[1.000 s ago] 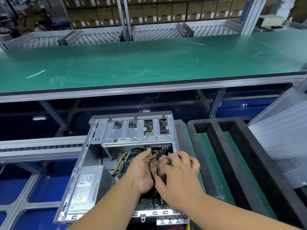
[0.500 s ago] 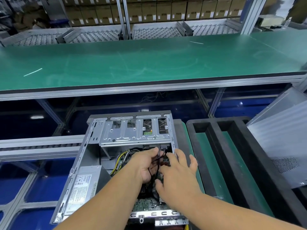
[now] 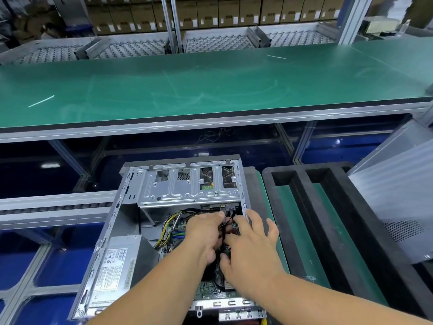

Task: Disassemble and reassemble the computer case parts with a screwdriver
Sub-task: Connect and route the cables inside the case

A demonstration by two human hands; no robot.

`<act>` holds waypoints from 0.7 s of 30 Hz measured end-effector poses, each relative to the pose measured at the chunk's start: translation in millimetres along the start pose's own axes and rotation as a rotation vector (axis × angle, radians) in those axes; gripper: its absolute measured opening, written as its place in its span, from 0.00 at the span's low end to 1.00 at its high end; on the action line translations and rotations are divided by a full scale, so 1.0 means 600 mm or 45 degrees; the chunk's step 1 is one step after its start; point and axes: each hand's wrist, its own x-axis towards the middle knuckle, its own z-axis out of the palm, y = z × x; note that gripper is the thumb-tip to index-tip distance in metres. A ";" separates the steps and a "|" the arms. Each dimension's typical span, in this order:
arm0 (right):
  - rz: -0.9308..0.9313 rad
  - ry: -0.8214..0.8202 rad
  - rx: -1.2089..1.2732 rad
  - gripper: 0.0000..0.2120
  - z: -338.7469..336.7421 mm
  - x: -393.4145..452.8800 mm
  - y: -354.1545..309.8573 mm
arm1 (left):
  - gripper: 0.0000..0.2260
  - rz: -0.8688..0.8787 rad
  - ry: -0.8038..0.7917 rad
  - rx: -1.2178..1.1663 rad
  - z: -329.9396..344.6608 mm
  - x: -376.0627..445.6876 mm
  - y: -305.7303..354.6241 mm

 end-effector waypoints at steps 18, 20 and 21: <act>-0.008 -0.003 -0.048 0.20 0.006 0.000 -0.001 | 0.05 0.048 0.090 -0.071 0.018 0.012 0.005; -0.011 -0.024 -0.060 0.21 0.008 0.002 0.000 | 0.05 0.049 0.082 -0.076 0.019 0.011 0.006; -0.009 -0.035 -0.059 0.21 0.008 0.002 -0.001 | 0.05 0.046 0.083 -0.065 0.018 0.012 0.007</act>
